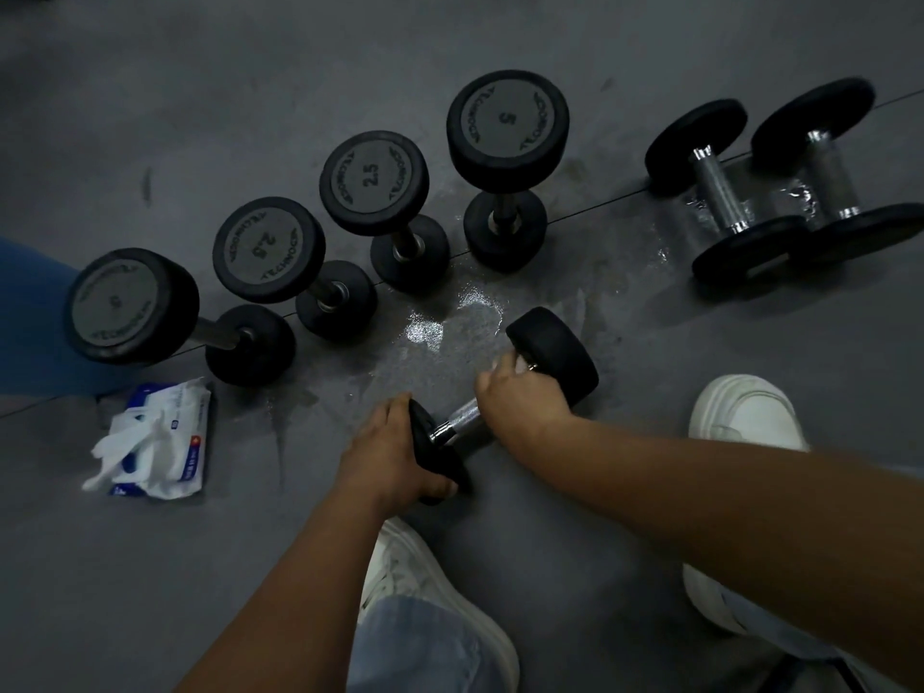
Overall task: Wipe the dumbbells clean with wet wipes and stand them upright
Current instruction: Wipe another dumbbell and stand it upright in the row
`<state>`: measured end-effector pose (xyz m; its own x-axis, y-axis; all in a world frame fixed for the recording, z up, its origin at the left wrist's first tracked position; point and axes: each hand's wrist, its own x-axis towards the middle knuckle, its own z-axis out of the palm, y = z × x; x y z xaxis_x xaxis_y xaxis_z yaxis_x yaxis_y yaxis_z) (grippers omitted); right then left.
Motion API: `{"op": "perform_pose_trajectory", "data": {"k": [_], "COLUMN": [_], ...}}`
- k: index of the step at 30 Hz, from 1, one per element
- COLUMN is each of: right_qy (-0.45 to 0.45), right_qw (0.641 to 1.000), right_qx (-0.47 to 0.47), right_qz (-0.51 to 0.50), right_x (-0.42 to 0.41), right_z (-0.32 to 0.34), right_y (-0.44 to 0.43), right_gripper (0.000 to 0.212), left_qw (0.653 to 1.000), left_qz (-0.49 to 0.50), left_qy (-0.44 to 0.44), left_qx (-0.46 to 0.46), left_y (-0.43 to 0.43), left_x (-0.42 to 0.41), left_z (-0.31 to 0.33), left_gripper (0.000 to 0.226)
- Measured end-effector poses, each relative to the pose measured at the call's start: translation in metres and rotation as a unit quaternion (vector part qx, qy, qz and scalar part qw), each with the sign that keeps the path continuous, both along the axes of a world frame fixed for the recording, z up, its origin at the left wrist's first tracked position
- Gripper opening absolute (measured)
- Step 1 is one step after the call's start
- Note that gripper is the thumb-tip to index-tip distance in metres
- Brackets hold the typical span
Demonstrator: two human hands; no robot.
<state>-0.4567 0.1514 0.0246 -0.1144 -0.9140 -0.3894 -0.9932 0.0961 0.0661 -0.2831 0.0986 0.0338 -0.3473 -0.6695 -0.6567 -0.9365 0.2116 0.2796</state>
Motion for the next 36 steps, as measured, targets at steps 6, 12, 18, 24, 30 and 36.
{"op": "perform_pose_trajectory", "data": {"k": [6,12,18,24,30,36], "right_qy": [-0.061,-0.092,-0.111,-0.498,-0.679,-0.681], "right_qw": [0.994,0.992,0.990,0.698,0.047,0.000], "right_qx": [0.075,0.039,0.019,-0.153,-0.080,-0.097], "right_qz": [-0.041,-0.080,-0.088,-0.492,-0.729,-0.726], "right_x": [0.002,-0.002,-0.007,0.022,0.004,0.010], "right_z": [-0.005,-0.002,-0.008,-0.028,-0.037,-0.027], "right_y": [0.037,0.036,0.027,0.078,0.023,0.020], "right_gripper": [0.068,0.075,0.075,0.044,0.022,0.027], "left_qw": [1.000,1.000,1.000,1.000,1.000,1.000], "left_qz": [-0.002,-0.002,-0.002,-0.002,0.008,0.006], "left_qy": [-0.008,-0.002,-0.002,-0.006,0.005,-0.006], "left_qx": [0.010,0.005,0.006,0.016,-0.005,-0.005], "left_y": [-0.003,0.001,0.000,-0.005,0.005,0.002], "left_x": [-0.001,-0.001,-0.002,-0.001,0.000,0.001], "left_z": [0.001,0.004,0.004,0.005,0.000,-0.002], "left_gripper": [0.136,0.135,0.135,0.136,0.134,0.135]}}
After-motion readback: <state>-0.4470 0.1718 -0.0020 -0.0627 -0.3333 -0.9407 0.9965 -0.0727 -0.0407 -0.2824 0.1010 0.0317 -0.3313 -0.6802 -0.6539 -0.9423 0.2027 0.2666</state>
